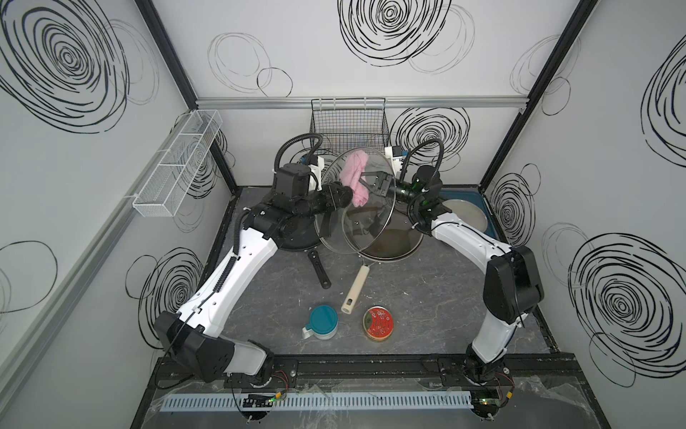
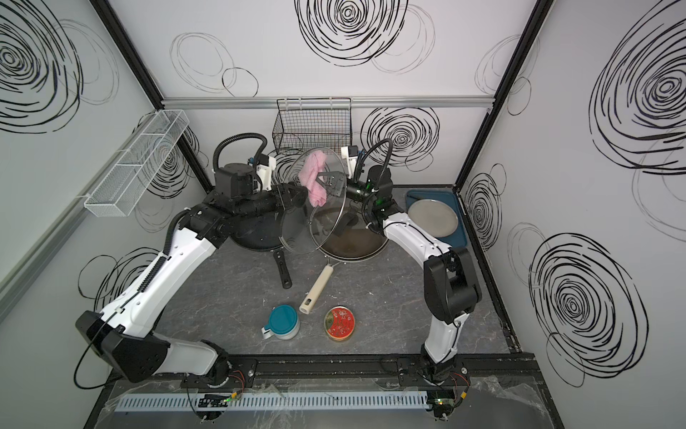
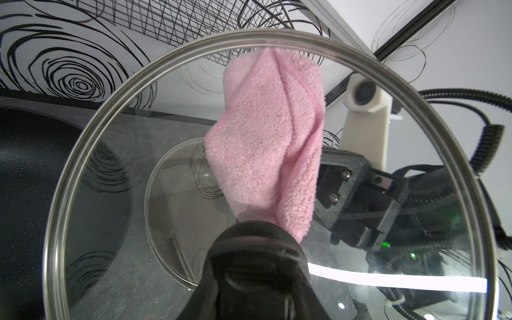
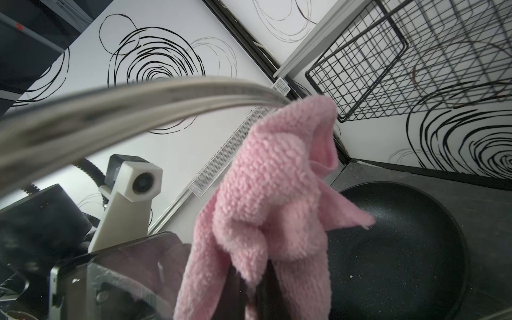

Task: Wipe the pot lid with a cloth
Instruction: Wipe the pot lid.

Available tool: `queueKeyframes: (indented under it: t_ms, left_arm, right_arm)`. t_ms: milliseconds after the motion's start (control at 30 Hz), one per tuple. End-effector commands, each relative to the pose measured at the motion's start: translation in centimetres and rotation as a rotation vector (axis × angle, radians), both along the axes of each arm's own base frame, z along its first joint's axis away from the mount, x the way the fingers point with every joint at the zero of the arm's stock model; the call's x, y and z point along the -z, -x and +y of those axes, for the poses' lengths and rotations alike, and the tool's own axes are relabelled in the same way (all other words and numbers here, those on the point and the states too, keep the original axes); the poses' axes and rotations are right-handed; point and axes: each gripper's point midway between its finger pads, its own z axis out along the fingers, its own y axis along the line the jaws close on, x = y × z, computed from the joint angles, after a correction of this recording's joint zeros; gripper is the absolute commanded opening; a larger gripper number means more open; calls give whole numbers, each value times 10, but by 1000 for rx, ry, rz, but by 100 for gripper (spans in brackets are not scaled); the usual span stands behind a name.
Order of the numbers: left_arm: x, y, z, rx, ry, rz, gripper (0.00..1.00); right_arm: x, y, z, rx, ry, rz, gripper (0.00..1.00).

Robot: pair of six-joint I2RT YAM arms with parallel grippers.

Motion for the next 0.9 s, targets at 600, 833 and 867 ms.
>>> queueKeyframes:
  t_ms: [600,833,867]
  left_arm:
    - [-114,6,-12,42,163,-319,0]
    - [-124,1,-7,20,175,-342,0]
    - [-125,0,-5,15,175,-344,0]
  right_arm:
    - [20,10,46,-114,-9,21,0]
    - [37,22,57,-138,5,53,0]
    - [39,25,59,-142,9,58,0]
